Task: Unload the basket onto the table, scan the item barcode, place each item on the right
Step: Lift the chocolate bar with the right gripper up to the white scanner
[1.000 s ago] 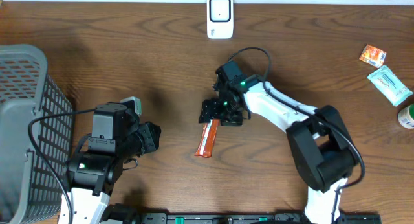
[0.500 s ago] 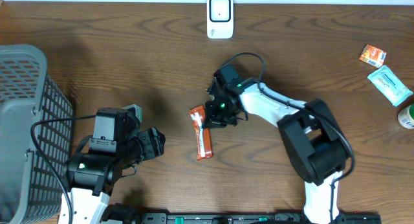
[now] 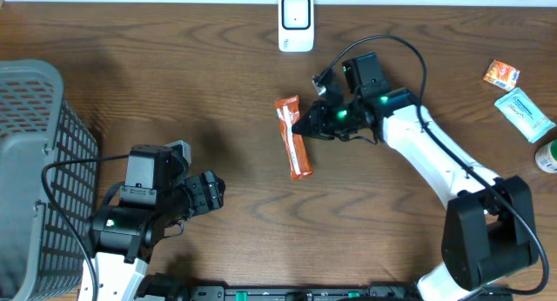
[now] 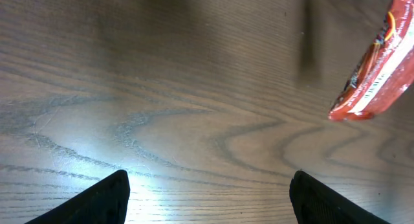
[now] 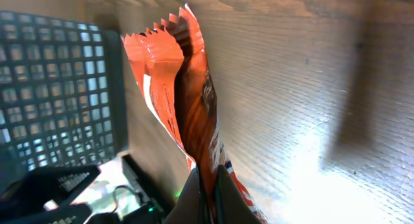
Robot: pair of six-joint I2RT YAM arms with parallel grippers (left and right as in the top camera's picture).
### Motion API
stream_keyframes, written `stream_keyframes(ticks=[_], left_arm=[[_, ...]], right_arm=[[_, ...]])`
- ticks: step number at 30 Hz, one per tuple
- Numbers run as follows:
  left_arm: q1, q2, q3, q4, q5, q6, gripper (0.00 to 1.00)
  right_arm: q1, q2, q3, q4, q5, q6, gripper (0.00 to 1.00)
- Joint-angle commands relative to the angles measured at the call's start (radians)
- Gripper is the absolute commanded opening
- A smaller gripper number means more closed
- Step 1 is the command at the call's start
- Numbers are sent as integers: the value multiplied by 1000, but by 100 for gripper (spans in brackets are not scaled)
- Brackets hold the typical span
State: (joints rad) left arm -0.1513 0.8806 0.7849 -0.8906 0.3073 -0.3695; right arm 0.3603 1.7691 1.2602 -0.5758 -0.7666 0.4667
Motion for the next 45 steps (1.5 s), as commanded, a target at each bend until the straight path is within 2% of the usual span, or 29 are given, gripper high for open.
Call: stream_keyframes(ticks=[1, 8, 12, 17, 19, 25, 29, 37, 41, 45], left_arm=[[4, -6, 5, -3, -14, 3, 80], [4, -6, 5, -3, -14, 3, 80], [4, -6, 5, -3, -14, 3, 81], [4, -6, 5, -3, -14, 3, 81], [4, -6, 5, -3, -14, 3, 81], [4, -6, 5, -3, -14, 3, 81], [4, -6, 5, -3, -14, 3, 81], [4, -6, 5, -3, -14, 3, 81], [4, -6, 5, -3, -14, 3, 81], [4, -6, 5, -3, -14, 3, 82]], right_arm=[[-34, -10, 3, -11, -115, -25, 2], [-92, -11, 4, 97, -258, 12, 1], [-132, -11, 4, 281, -261, 26, 2], [-157, -11, 4, 501, -324, 253, 1], [-164, -11, 4, 610, -336, 264, 1], [-162, -11, 4, 906, -234, -5, 2], [-142, -11, 4, 916, 61, -178, 1], [-76, -10, 30, 962, 549, -398, 2], [-28, 27, 71, 1035, 714, -523, 1], [-5, 121, 176, 1043, 765, -619, 1]])
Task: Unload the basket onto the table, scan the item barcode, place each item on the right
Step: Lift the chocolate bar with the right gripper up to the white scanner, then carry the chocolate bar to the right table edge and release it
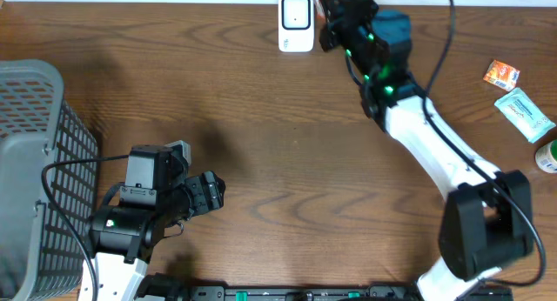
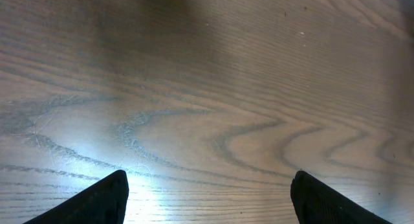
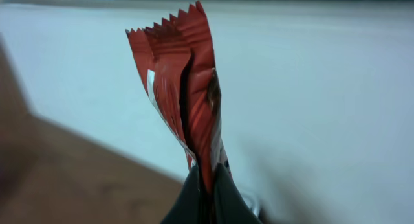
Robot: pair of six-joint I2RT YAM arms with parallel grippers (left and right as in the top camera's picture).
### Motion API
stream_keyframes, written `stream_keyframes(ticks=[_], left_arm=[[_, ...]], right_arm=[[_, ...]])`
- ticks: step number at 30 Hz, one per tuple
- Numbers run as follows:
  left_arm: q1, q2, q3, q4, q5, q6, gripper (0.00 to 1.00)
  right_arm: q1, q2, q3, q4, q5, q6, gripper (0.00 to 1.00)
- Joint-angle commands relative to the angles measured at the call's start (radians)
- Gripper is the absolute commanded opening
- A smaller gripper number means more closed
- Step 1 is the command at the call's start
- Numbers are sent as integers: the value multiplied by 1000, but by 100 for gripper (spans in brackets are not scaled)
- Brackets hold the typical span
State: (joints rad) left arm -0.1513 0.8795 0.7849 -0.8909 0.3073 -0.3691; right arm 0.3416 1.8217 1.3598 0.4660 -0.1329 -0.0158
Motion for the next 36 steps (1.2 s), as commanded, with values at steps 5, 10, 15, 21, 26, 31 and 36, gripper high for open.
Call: stream_keyframes(ticks=[5, 10, 15, 21, 26, 31, 36], left_arm=[[4, -5, 5, -2, -14, 2, 81], [4, -5, 5, -3, -14, 2, 81], [4, -5, 5, -3, -14, 2, 81], [4, -5, 5, -2, -14, 2, 81], [4, -5, 5, -2, -14, 2, 81], [4, -5, 5, -3, -14, 2, 81], [4, -5, 5, -3, -14, 2, 81]], right_arm=[[14, 250, 262, 5, 167, -237, 2], [36, 489, 470, 68, 200, -398, 2], [75, 654, 604, 103, 309, -458, 2], [117, 745, 632, 92, 342, -476, 1], [141, 758, 632, 11, 360, -480, 1], [143, 755, 633, -69, 385, -503, 1], [152, 647, 633, -349, 498, -525, 1]])
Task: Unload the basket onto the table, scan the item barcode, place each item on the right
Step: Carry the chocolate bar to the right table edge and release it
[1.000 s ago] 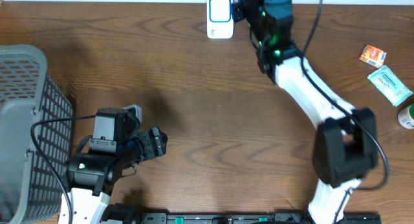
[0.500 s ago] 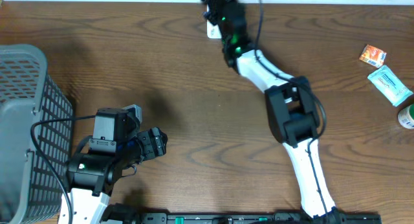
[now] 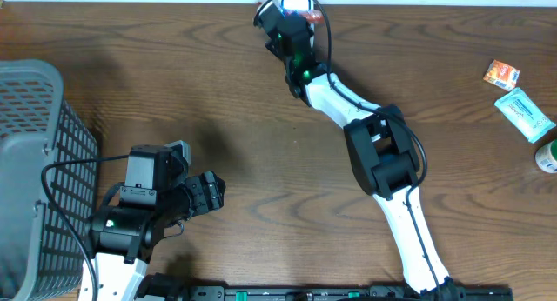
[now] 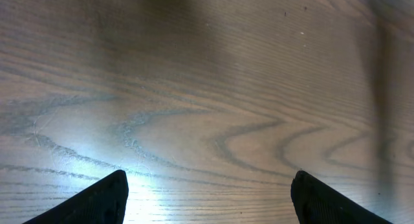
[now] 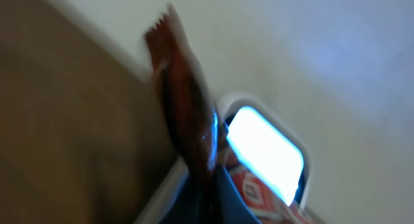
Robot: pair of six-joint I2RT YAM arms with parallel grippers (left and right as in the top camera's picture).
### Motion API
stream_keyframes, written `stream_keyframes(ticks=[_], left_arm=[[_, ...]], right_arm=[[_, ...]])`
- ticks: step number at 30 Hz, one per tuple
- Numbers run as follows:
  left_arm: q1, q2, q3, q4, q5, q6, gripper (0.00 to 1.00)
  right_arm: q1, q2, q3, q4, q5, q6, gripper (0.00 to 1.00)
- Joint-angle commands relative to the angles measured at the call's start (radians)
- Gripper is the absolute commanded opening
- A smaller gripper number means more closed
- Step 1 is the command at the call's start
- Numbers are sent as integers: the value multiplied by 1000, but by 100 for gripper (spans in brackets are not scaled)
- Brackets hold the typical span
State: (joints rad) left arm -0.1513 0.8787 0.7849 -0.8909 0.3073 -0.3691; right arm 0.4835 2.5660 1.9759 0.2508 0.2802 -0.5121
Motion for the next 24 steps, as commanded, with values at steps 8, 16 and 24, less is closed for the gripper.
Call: stream_keyframes(ticks=[8, 16, 24], left_arm=[[4, -4, 5, -3, -14, 2, 81], [4, -4, 5, -3, -14, 2, 81], [4, -4, 5, -2, -14, 2, 81]], right_arm=[[-37, -386, 17, -769, 62, -39, 1], [-303, -570, 16, -1080, 116, 21, 1], [-664, -528, -64, -1055, 129, 237, 1]])
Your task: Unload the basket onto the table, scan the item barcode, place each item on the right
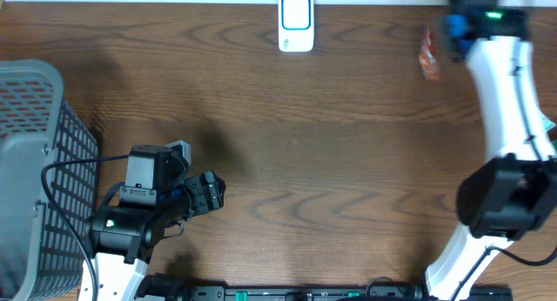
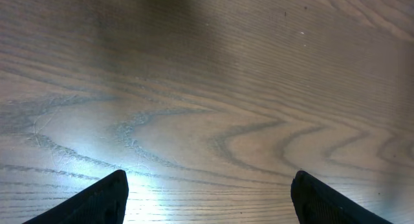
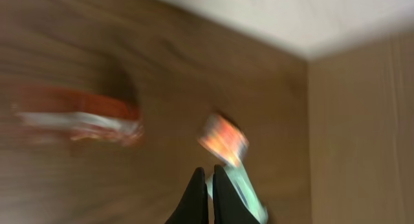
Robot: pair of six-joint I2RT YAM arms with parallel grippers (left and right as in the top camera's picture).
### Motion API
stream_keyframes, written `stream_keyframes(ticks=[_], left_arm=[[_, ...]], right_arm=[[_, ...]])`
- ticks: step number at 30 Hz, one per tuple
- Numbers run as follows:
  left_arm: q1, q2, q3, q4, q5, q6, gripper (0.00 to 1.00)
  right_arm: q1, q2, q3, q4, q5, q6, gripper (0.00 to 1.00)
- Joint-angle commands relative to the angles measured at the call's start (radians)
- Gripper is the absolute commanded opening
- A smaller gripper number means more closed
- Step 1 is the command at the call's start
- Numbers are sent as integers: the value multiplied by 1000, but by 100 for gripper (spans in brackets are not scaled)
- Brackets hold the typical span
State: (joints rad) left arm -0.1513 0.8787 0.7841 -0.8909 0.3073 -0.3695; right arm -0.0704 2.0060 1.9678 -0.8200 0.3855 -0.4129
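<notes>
The orange snack wrapper (image 1: 426, 54) lies blurred on the table at the back right, held by nothing; it also shows in the right wrist view (image 3: 77, 117). The white scanner (image 1: 296, 23) stands at the back middle. My right gripper (image 3: 207, 188) is shut with nothing between its fingers, just right of the wrapper and above the table's far right end. My left gripper (image 2: 207, 198) is open over bare wood at the front left, its fingertips (image 2: 97, 198) wide apart.
A grey basket (image 1: 35, 162) stands at the left edge. In the right wrist view a small orange packet (image 3: 223, 138) and a teal packet (image 3: 249, 191) lie just beyond my right fingers, near the table's right edge.
My right arm has gone from the scanner at the back middle to the back right. The wrapper has left its fingers and lies on the table. The left arm has not moved.
My right gripper was shut on the wrapper's end in the middle of the table. Then it held the wrapper up near the back edge, then right in front of the scanner's window. Now the wrapper lies at the back right, free of the gripper.
</notes>
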Motion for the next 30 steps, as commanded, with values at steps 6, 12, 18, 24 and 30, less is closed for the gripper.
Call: stream_keyframes(ticks=[6, 12, 18, 24, 30], left_arm=[[4, -4, 5, -3, -14, 3, 81], [4, -4, 5, -3, -14, 3, 81], [4, -4, 5, -3, -14, 3, 81], [4, -4, 5, -3, -14, 3, 81], [4, -4, 5, -3, -14, 3, 81]], right_arm=[[-283, 42, -217, 138, 23, 249, 1], [-331, -1, -195, 126, -148, 339, 17], [-302, -183, -84, 105, -520, 372, 99], [-296, -478, 52, 269, -864, 481, 99], [-296, -784, 96, 323, -937, 503, 99]])
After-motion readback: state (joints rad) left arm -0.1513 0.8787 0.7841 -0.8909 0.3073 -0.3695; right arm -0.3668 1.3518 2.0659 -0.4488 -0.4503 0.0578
